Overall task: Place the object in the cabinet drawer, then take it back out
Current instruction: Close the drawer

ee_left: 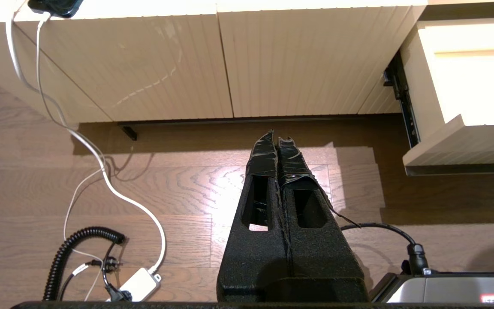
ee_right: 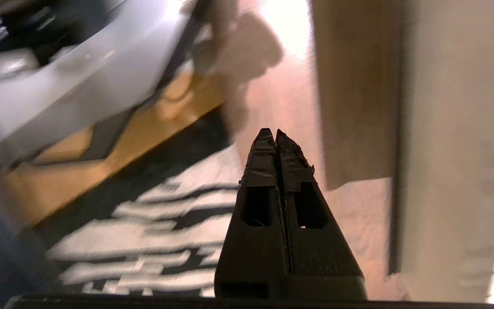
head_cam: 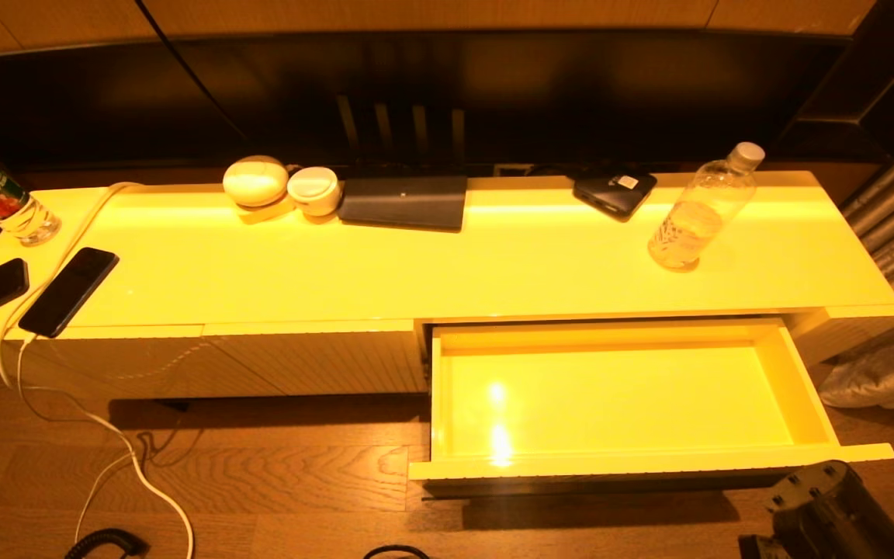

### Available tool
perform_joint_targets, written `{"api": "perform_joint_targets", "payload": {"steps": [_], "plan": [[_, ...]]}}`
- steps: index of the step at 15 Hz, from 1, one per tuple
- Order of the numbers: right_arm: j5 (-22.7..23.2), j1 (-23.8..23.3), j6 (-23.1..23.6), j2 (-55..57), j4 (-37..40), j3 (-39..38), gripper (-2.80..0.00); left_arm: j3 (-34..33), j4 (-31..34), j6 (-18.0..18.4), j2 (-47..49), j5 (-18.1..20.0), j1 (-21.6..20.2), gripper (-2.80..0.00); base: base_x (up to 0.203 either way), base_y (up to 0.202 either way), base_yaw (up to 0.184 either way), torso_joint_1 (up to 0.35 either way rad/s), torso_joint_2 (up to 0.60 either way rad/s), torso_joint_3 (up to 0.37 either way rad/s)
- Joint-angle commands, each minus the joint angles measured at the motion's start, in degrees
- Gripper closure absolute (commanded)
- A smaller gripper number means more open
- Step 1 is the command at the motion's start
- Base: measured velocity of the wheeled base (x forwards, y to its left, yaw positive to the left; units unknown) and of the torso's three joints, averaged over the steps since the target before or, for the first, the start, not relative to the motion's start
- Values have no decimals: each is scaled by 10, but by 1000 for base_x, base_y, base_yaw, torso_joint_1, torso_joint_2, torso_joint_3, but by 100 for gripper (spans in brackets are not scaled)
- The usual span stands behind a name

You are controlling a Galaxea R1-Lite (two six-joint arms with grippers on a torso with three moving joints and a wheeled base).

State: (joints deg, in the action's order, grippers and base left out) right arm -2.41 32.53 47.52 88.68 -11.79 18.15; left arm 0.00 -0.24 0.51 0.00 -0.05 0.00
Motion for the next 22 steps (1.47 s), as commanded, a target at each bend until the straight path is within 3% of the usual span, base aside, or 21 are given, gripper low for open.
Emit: {"api": "perform_joint_targets", "payload": {"steps": [1,9,22], "plan": [[-7,-19,3,70,-27,29,0,-1,0,0,0,0,0,0,0,0,0,0,0,0],[-77,-44,6,95,-28,104,0,-1,0,0,0,0,0,0,0,0,0,0,0,0],[-83,-65,8,165,-116,162,0,-1,0,0,0,0,0,0,0,0,0,0,0,0]]}}
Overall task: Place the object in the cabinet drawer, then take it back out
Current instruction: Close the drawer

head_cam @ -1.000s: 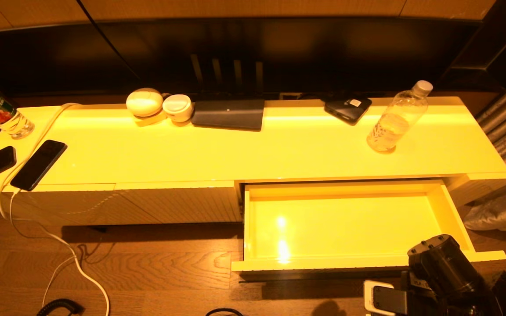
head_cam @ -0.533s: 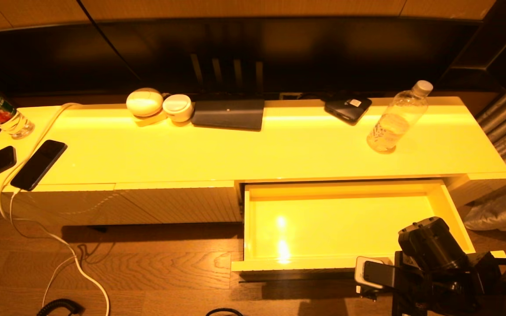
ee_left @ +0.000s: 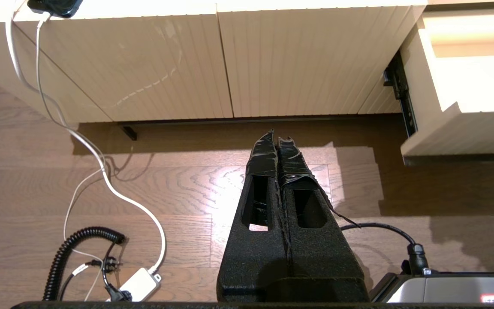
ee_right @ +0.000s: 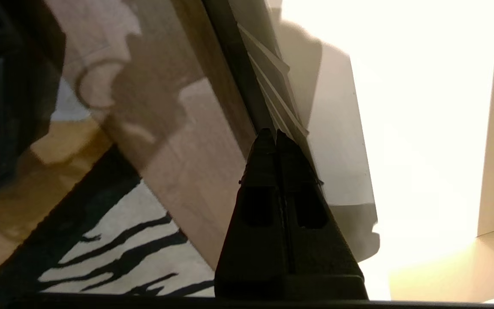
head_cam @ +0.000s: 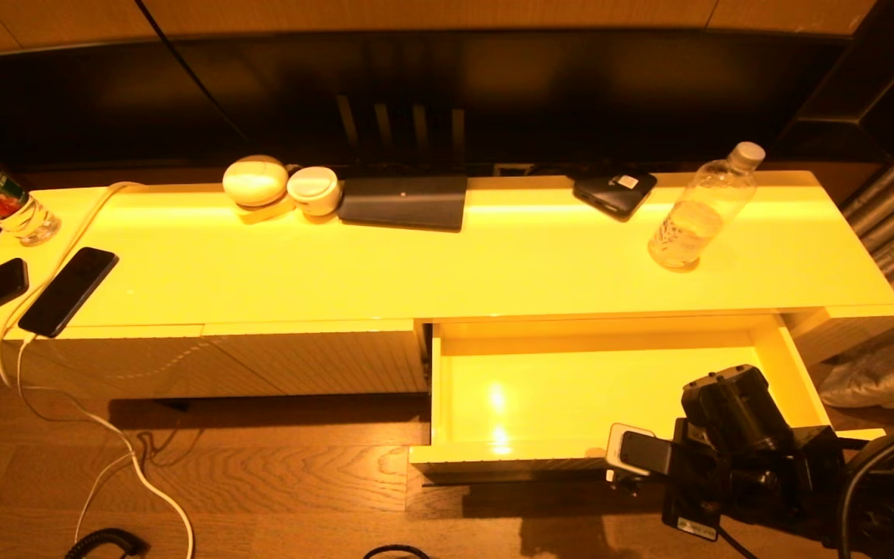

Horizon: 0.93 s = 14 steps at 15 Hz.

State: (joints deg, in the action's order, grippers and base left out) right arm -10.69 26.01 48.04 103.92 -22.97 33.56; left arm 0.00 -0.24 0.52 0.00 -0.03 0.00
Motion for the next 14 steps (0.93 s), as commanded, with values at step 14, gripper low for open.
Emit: {"api": "perform_joint_targets", "payload": {"steps": [14], "plan": [[2,-57,85,94,-103,110,0,-1,0,0,0,-1,0,0,0,0,0,0,0,0]]}}
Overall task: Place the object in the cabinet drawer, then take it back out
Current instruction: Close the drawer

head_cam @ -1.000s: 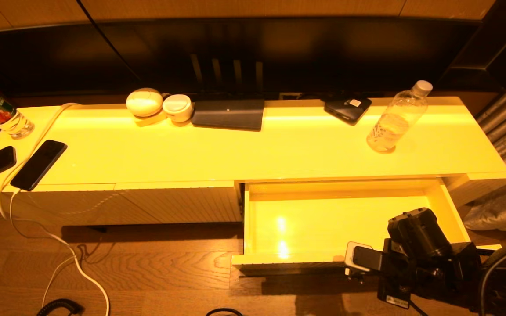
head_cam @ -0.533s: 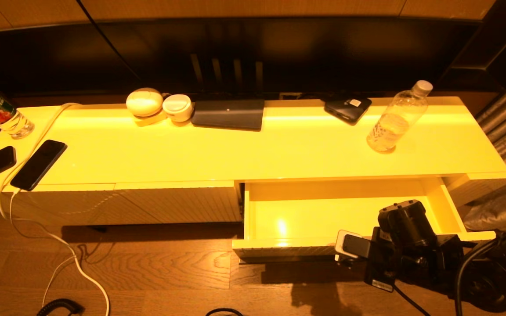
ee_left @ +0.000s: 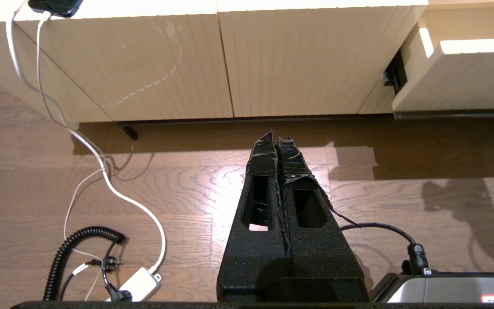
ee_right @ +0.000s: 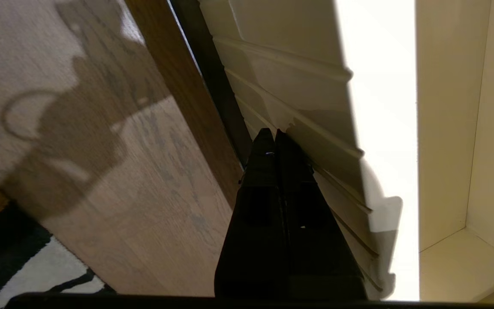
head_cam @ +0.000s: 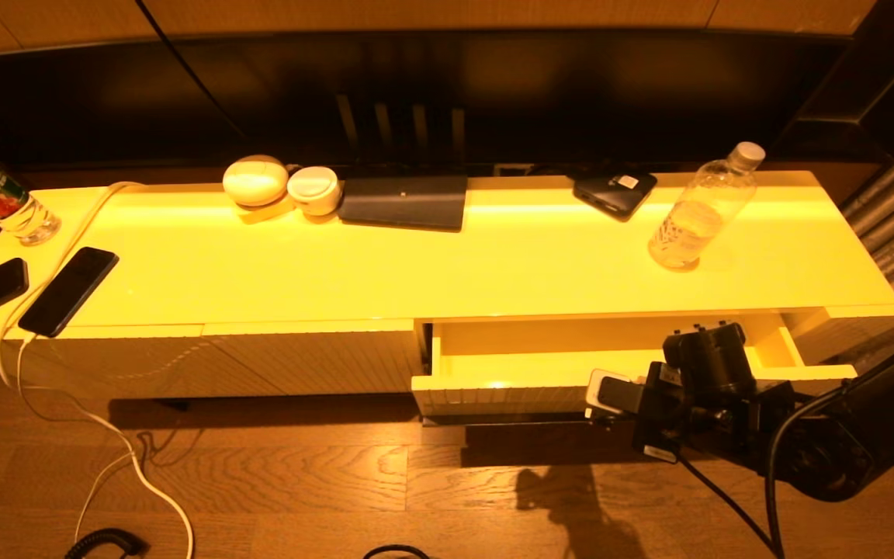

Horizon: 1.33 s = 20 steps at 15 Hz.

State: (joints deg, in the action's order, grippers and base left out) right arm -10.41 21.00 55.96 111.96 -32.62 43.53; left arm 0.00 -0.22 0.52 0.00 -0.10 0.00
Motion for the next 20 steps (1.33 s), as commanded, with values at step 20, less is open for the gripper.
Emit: {"api": "perform_joint_targets", "payload": {"steps": [20], "plan": [[6,-42,29,76,-27,156,0,-1,0,0,0,1,0,0,0,0,0,0,0,0]]}}
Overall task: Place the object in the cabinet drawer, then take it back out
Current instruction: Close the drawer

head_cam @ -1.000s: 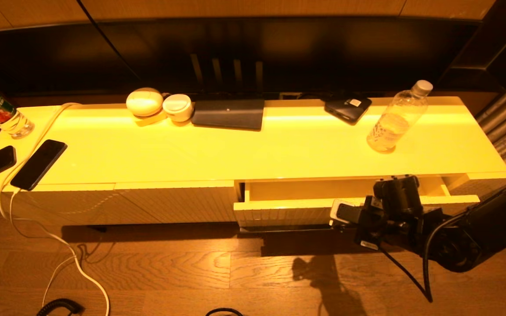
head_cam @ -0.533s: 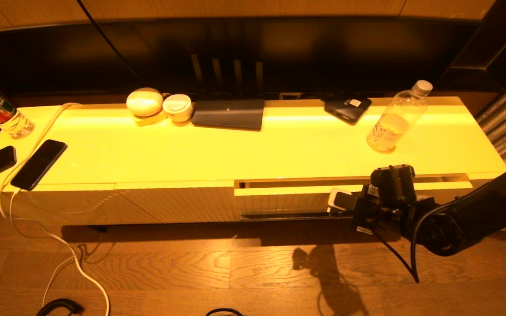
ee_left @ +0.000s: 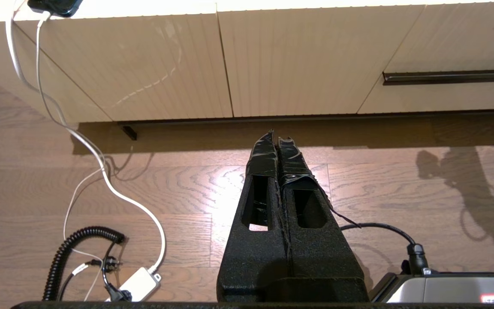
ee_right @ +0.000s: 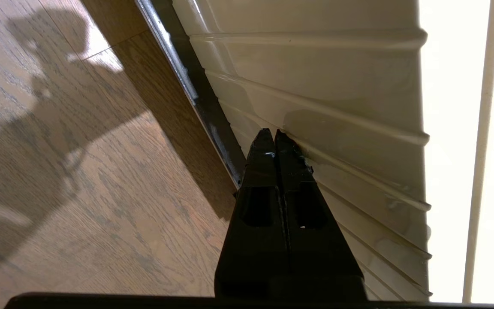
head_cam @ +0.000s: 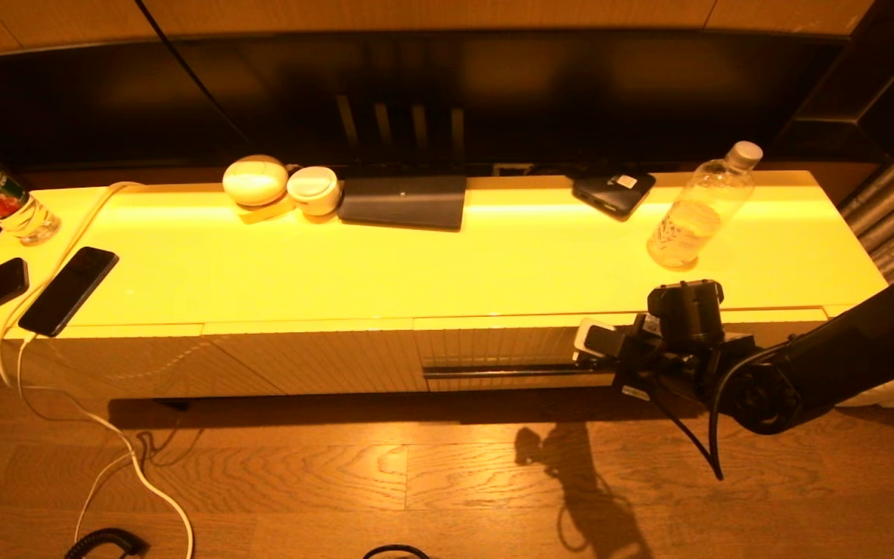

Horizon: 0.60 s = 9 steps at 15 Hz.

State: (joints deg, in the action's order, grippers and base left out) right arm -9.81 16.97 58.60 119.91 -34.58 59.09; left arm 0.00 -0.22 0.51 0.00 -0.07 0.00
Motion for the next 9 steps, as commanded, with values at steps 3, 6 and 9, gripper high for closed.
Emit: {"api": "perform_joint_targets", "payload": {"steps": [3,6,9], "plan": [[0,-5,2,-54,13,-47,0,-1,0,0,0,0,0,0,0,0,0,0,0,0],[3,-6,1,-135,37,-110,0,-2,0,0,0,1,0,0,0,0,0,0,0,0],[6,-23,-5,-241,43,-175,0,-1,0,0,0,1,0,0,0,0,0,0,0,0]]}}
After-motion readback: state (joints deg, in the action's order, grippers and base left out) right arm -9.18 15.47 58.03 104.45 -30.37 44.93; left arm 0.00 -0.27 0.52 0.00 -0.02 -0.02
